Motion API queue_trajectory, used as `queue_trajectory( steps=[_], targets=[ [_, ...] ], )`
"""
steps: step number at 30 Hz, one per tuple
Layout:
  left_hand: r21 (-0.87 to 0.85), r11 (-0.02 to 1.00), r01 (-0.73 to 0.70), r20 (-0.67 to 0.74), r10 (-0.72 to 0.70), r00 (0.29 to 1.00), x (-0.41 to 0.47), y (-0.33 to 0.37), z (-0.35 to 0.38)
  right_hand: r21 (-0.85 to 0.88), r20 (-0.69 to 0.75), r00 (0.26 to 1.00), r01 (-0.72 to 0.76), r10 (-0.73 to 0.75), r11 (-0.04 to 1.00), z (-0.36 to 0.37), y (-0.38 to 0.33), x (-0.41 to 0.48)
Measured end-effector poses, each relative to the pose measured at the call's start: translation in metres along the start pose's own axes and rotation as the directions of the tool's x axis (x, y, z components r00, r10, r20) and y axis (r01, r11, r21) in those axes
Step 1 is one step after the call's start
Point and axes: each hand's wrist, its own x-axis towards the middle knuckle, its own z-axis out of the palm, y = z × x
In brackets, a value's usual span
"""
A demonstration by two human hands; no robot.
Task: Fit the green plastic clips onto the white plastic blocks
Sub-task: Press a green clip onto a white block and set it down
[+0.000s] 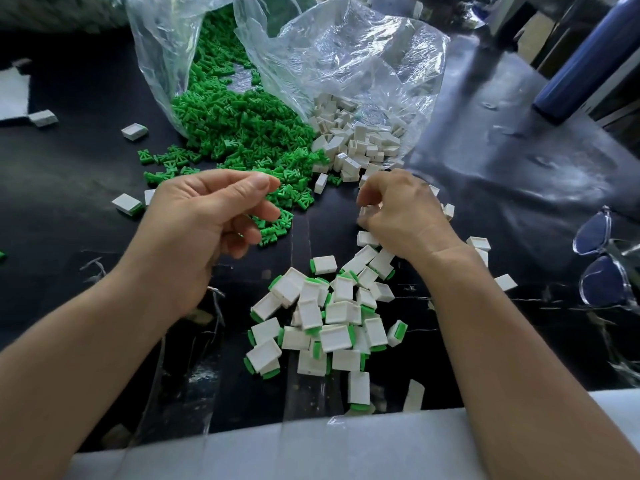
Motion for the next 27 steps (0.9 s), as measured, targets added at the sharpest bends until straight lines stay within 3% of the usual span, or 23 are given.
queue_trajectory(
  steps=[2, 4, 8, 11, 13, 16, 20, 27],
  targets=[
    [0.037, 0.999, -0.007, -0.02, 0.007, 1.0, 0.001, -0.002, 0.0, 0.101, -0.068, 0.997, 0.028, -0.021, 0.995, -0.001, -0.002, -0.001],
    [0.091, 0.996, -0.018, -0.025, 0.02, 0.999, 0.001, -0.004, 0.0, 0.31, -0.086, 0.996, 0.04, -0.014, 0.95, -0.002, -0.008, -0.005],
    [0.169, 0.985, -0.021, -0.003, 0.022, 1.0, 0.002, -0.007, 0.0, 0.726, 0.044, 0.995, 0.026, -0.084, 0.687, -0.003, -0.027, -0.015],
    [0.154, 0.988, -0.002, 0.05, -0.006, 0.999, 0.002, -0.007, 0.001, 0.803, 0.097, 0.974, 0.045, -0.205, 0.594, 0.002, -0.038, -0.022],
    [0.148, 0.989, -0.013, 0.059, 0.004, 0.998, 0.001, -0.007, 0.001, 0.805, 0.114, 0.959, 0.063, -0.259, 0.59, 0.006, -0.042, -0.025],
    [0.111, 0.993, -0.025, 0.002, 0.024, 1.0, 0.003, -0.007, 0.0, 0.785, 0.1, 0.971, 0.056, -0.215, 0.617, 0.007, -0.039, -0.022],
    [0.051, 0.998, -0.022, -0.036, 0.024, 0.999, 0.004, -0.007, 0.0, 0.412, -0.049, 0.978, 0.206, -0.204, 0.888, 0.018, -0.036, -0.02],
    [0.031, 0.999, 0.044, -0.013, -0.043, 0.999, 0.003, -0.004, -0.003, 0.096, 0.182, 0.917, 0.342, -0.354, 0.935, 0.029, -0.036, -0.017]
  ],
)
